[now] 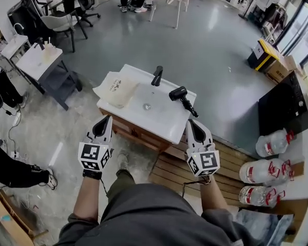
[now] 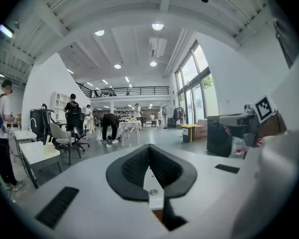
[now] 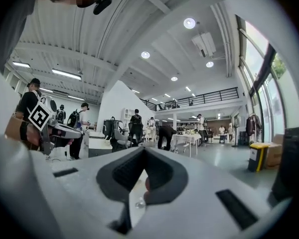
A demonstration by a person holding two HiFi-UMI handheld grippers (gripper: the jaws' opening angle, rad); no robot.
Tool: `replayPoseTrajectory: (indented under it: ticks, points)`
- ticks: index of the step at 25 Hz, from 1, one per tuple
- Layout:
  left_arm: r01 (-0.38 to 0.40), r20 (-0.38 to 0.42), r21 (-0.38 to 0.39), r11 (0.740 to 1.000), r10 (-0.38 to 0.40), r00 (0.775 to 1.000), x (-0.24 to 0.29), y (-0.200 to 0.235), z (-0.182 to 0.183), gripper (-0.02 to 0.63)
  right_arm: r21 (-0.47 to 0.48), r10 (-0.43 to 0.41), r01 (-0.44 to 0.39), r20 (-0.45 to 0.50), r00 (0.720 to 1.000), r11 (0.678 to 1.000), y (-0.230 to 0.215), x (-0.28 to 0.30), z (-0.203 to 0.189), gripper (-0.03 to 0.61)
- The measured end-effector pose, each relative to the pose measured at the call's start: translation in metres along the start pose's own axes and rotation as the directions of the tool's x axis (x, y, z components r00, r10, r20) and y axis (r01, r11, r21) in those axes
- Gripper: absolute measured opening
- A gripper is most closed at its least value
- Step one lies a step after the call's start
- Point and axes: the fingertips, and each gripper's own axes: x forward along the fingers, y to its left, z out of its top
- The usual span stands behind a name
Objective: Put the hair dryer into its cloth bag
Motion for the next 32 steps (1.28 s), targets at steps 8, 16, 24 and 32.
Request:
replayPoseTrajectory:
  ticks: [8, 16, 24, 32]
  points:
    - [0.116, -0.030, 0.011, 0.993, -0.116, 0.993, 0.103, 0.095, 0.008, 0.003, 0.006, -0.168, 0.168, -0.024, 0.986, 0.986, -0.021, 0.104, 0.012, 0.000]
    - [0.235, -0.058, 0.017, 0.972, -0.234, 0.971, 0.169, 0.135, 0.015, 0.003, 0.012, -0.263, 0.263, -0.043, 0.964, 0.965, -0.022, 0.166, 0.026, 0.001]
    - [0.277, -0.091, 0.007, 0.961, -0.275, 0.957, 0.201, 0.130, -0.003, 0.003, 0.000, -0.283, 0.284, -0.055, 0.957, 0.959, -0.031, 0.183, 0.025, 0.000]
    - [0.239, -0.117, 0.022, 0.971, -0.235, 0.965, 0.238, 0.105, -0.006, 0.003, 0.011, -0.250, 0.251, -0.030, 0.968, 0.968, -0.085, 0.198, 0.025, 0.000]
